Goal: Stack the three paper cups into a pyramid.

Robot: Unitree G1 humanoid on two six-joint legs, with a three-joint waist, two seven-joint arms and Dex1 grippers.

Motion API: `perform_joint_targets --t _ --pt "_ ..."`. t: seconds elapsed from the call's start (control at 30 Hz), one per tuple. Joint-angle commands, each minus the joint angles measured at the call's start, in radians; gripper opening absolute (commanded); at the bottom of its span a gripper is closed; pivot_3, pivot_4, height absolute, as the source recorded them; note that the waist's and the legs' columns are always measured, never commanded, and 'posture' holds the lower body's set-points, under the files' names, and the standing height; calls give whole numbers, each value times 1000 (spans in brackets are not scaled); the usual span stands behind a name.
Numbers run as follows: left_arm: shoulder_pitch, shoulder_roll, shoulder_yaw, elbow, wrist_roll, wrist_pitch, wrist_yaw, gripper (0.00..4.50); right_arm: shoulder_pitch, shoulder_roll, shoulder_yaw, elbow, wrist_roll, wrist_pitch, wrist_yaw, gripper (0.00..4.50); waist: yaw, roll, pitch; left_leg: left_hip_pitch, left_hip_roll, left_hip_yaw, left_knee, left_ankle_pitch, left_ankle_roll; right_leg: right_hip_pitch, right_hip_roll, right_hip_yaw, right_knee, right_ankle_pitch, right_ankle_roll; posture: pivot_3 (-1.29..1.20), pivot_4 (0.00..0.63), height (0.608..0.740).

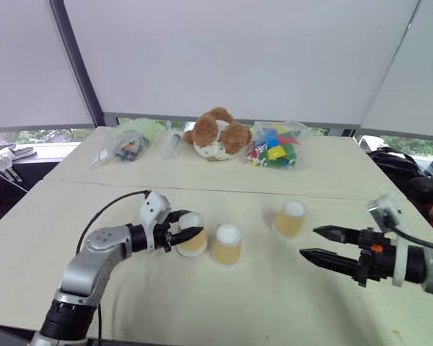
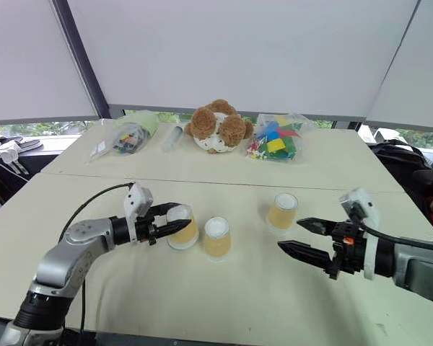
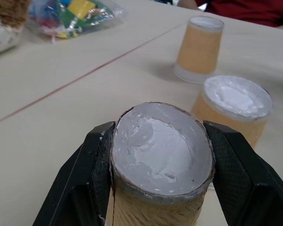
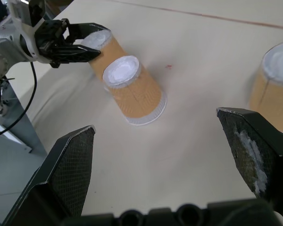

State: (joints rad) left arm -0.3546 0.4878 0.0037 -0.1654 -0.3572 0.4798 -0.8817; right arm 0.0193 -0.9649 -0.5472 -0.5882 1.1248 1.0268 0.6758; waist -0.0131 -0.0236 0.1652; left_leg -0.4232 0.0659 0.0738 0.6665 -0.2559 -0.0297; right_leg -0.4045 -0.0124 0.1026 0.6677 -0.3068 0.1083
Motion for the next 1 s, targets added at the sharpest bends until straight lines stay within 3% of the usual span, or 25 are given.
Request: perform_joint_targets --t 0.03,0.57,0.63,0.73,0.9,1.0 --pt "10 -5 2 -48 -12 2 32 2286 1 4 0 -25 3 -25 -3 4500 0 0 0 0 0 0 0 0 0 0 0 0 0 0 0 0 150 740" --pt "24 -25 -51 -59 -37 12 44 2286 4 10 55 -30 -6 -53 -32 4500 2 0 0 0 0 0 0 0 0 0 0 0 -1 0 0 0 150 740" --pt "27 -32 -52 -55 -43 12 43 3316 -3 8 57 -32 1 -49 -42 4500 2 0 0 0 0 0 0 0 0 0 0 0 -1 0 0 0 150 740" --pt "32 -36 -55 -58 -43 10 42 4449 -7 5 59 -34 8 -45 -50 4500 1 0 0 0 0 0 0 0 0 0 0 0 -1 0 0 0 150 740" --pt "8 9 7 -100 -65 30 56 4449 -27 8 71 -11 -7 -52 -63 4500 -1 0 0 0 0 0 0 0 0 0 0 0 -1 0 0 0 150 740" --pt "-11 106 58 -163 -107 82 20 4449 -44 14 81 33 -49 -77 -56 4500 -2 0 0 0 0 0 -1 0 0 0 0 0 -1 0 0 0 150 740"
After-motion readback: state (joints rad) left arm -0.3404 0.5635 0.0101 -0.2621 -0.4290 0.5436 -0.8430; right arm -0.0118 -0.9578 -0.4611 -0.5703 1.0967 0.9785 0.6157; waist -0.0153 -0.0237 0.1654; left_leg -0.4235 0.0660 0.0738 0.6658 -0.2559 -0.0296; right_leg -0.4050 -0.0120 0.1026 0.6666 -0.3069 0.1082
